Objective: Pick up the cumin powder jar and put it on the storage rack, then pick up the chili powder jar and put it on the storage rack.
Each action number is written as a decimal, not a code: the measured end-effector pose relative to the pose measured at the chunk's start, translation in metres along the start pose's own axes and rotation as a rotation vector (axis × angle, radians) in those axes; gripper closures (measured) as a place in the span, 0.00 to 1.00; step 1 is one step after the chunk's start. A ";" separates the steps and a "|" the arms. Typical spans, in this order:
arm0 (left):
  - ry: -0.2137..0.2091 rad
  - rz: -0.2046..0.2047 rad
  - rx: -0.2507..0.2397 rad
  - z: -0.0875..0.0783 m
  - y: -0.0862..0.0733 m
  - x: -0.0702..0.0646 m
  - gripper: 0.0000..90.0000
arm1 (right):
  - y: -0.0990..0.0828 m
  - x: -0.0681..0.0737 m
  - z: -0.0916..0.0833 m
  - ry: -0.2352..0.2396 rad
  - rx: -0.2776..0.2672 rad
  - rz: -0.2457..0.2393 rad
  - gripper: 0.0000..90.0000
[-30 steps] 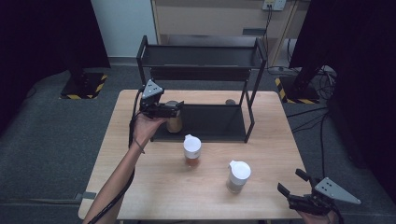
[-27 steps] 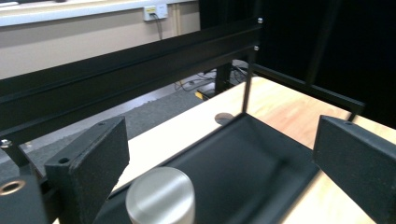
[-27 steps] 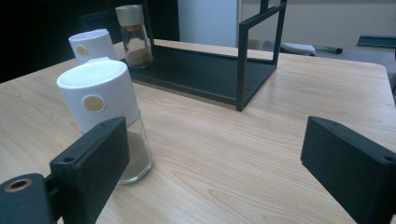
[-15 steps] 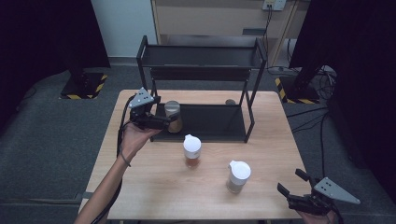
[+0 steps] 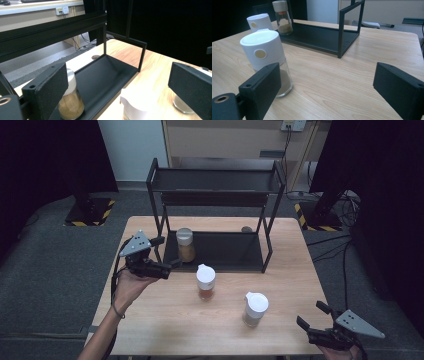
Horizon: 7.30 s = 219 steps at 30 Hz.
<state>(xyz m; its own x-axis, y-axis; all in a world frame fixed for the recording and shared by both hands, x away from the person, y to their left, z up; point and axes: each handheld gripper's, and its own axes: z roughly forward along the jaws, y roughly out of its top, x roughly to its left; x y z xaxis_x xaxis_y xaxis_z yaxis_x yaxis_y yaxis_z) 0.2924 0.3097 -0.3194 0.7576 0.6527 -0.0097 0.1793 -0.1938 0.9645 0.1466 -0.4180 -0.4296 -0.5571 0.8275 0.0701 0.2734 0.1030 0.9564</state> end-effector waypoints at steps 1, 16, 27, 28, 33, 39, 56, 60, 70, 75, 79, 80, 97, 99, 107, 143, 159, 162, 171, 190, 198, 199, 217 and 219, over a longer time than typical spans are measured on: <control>-0.002 -0.005 -0.007 -0.003 -0.003 -0.001 0.02 | 0.000 0.000 0.000 0.000 0.000 -0.001 0.09; 0.028 -0.025 -0.044 -0.028 -0.049 -0.023 0.02 | 0.000 0.000 0.000 -0.003 0.003 -0.002 0.09; 0.102 -0.024 -0.021 -0.037 -0.083 -0.038 0.02 | 0.001 0.001 0.000 -0.005 0.005 -0.004 0.09; 0.103 -0.025 -0.020 -0.037 -0.085 -0.038 0.02 | 0.001 0.001 0.000 -0.006 0.005 -0.003 0.09; 0.123 -0.037 -0.015 -0.041 -0.099 -0.042 0.02 | 0.001 0.001 0.000 -0.007 0.006 -0.004 0.09; 0.142 -0.048 -0.019 -0.045 -0.114 -0.047 0.02 | 0.001 0.001 0.000 -0.008 0.006 -0.004 0.09; 0.146 -0.052 -0.009 -0.049 -0.146 -0.048 0.02 | 0.001 0.001 0.000 -0.010 0.007 -0.006 0.09; 0.146 -0.038 -0.004 -0.049 -0.149 -0.047 0.02 | 0.001 0.001 0.000 -0.008 0.005 -0.006 0.09; 0.105 -0.039 -0.001 -0.051 -0.156 -0.041 0.02 | 0.001 0.001 0.001 -0.006 0.005 -0.005 0.09; 0.090 -0.042 0.012 -0.052 -0.158 -0.039 0.01 | 0.001 0.001 0.001 -0.006 0.006 -0.001 0.09; 0.077 -0.046 0.014 -0.051 -0.158 -0.038 0.01 | 0.001 0.000 0.001 -0.007 0.006 0.000 0.09; 0.076 -0.046 0.016 -0.051 -0.158 -0.037 0.01 | 0.001 0.001 0.001 -0.007 0.006 0.001 0.09; 0.027 -0.027 0.025 -0.049 -0.158 -0.035 0.01 | 0.001 0.001 0.001 -0.007 0.007 0.000 0.09; 0.025 -0.026 0.025 -0.049 -0.157 -0.035 0.01 | 0.002 0.001 0.001 -0.007 0.014 0.001 0.09; 0.017 -0.030 0.032 -0.047 -0.157 -0.034 0.01 | 0.008 0.003 0.002 0.013 0.006 0.013 0.09; 0.006 -0.040 0.018 -0.050 -0.159 -0.032 0.01 | 0.094 0.040 0.057 0.136 0.066 -0.066 0.08; 0.000 -0.036 0.020 -0.050 -0.159 -0.032 0.02 | 0.120 0.053 0.099 0.192 0.107 -0.064 0.08; 0.000 -0.037 0.017 -0.050 -0.159 -0.032 0.02 | 0.126 0.058 0.107 0.203 0.118 -0.069 0.08; -0.004 -0.034 0.016 -0.050 -0.160 -0.031 0.02 | 0.146 0.073 0.137 0.229 0.160 -0.065 0.08; -0.005 -0.034 0.016 -0.050 -0.159 -0.031 0.02 | 0.166 0.109 0.185 0.242 0.200 -0.103 0.08; -0.005 -0.034 0.013 -0.051 -0.160 -0.031 0.02 | 0.171 0.126 0.212 0.222 0.240 -0.106 0.08; -0.005 -0.034 0.012 -0.051 -0.160 -0.031 0.02 | 0.171 0.129 0.216 0.217 0.247 -0.106 0.08; -0.006 -0.027 0.008 -0.052 -0.160 -0.031 0.02 | 0.161 0.150 0.266 0.147 0.365 -0.086 0.09; -0.006 -0.027 0.008 -0.052 -0.160 -0.031 0.02 | 0.160 0.153 0.269 0.136 0.372 -0.091 0.10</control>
<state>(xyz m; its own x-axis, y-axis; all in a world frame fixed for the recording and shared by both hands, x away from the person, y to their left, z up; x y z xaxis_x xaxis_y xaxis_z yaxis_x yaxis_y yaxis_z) 0.2076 0.3579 -0.4598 0.7562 0.6533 -0.0369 0.2047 -0.1826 0.9617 0.3160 -0.1263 -0.3425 -0.6837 0.7280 0.0507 0.4695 0.3856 0.7943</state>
